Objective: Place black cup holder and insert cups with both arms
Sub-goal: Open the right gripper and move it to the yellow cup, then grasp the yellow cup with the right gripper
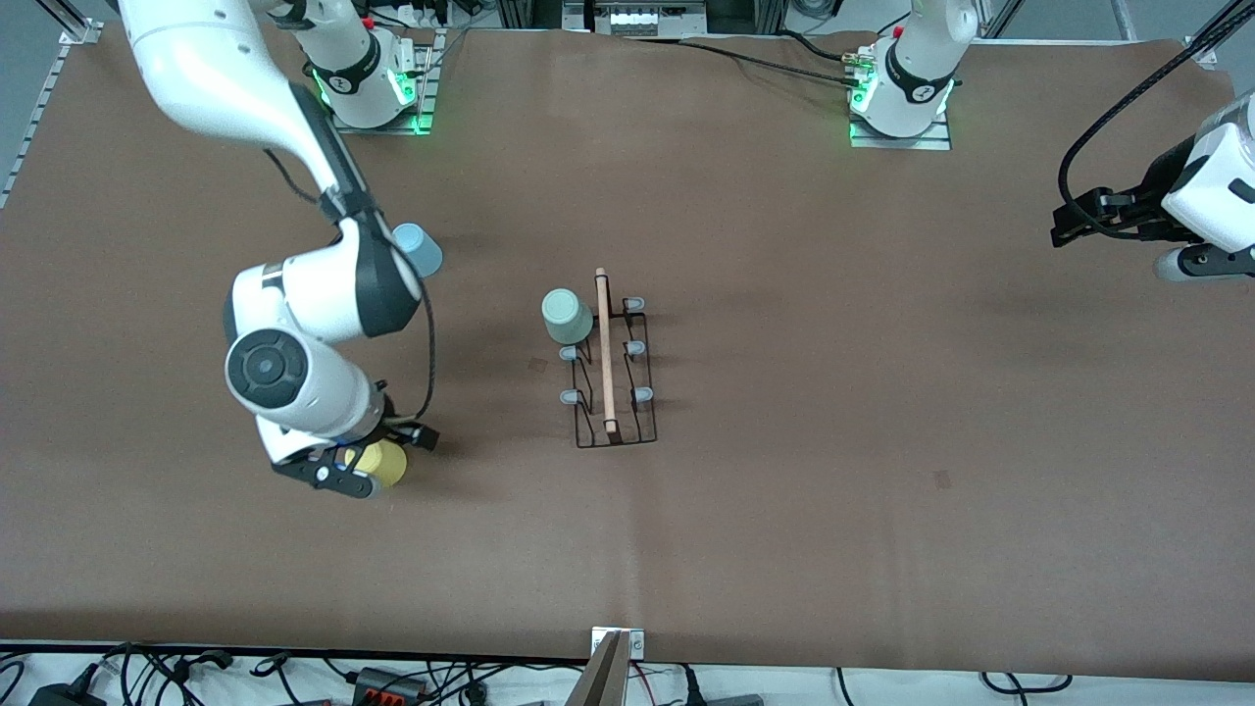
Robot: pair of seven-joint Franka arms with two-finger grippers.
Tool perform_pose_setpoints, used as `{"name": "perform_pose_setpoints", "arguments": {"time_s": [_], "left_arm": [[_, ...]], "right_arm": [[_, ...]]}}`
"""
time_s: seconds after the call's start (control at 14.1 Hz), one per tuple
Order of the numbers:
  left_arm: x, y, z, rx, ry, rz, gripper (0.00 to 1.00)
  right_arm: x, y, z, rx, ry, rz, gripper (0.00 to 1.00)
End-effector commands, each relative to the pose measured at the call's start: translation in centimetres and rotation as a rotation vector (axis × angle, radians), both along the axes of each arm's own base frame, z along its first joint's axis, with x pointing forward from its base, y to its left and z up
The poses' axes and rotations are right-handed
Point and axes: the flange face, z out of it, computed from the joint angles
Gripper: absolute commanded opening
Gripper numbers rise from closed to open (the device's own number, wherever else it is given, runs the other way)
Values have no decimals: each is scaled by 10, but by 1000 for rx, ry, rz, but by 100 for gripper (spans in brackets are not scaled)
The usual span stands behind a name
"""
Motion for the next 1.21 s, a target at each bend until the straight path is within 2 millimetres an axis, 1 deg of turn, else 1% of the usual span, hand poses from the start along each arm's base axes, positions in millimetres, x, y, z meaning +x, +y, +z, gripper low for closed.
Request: {"name": "perform_pose_setpoints", "arguments": {"time_s": [0.0,0.14,0.5,0.64,0.71,0.78,0.85,0.92,1.0,1.07,1.14], "left_arm": [[-11,-1,16,7,-20,-11,100],[-10,3,18,6,-27,-11,100],[-9,-1,20,11,-47,37,100],[-10,4,21,13,-48,46,100],[-10,15,21,11,-46,57,100],[-9,18,20,11,-45,60,100],[-9,19,21,12,-49,62,100],[-10,19,22,14,-46,62,100],[-11,18,18,14,-30,61,100],[-13,20,17,14,-17,66,100],[-13,22,18,10,-13,70,100]], "right_arm": [[11,-33,-19,-1,25,122,100],[16,-43,-37,5,21,158,100],[22,-46,-64,19,-16,174,100],[22,-47,-71,42,-6,162,100],[22,-48,-72,43,-7,167,100],[21,-50,-79,43,4,165,99],[21,-55,-80,44,7,160,72],[21,-58,-80,46,12,157,53],[21,-58,-77,45,13,158,38],[21,-56,-72,46,12,162,28],[20,-52,-66,48,20,169,21]]}}
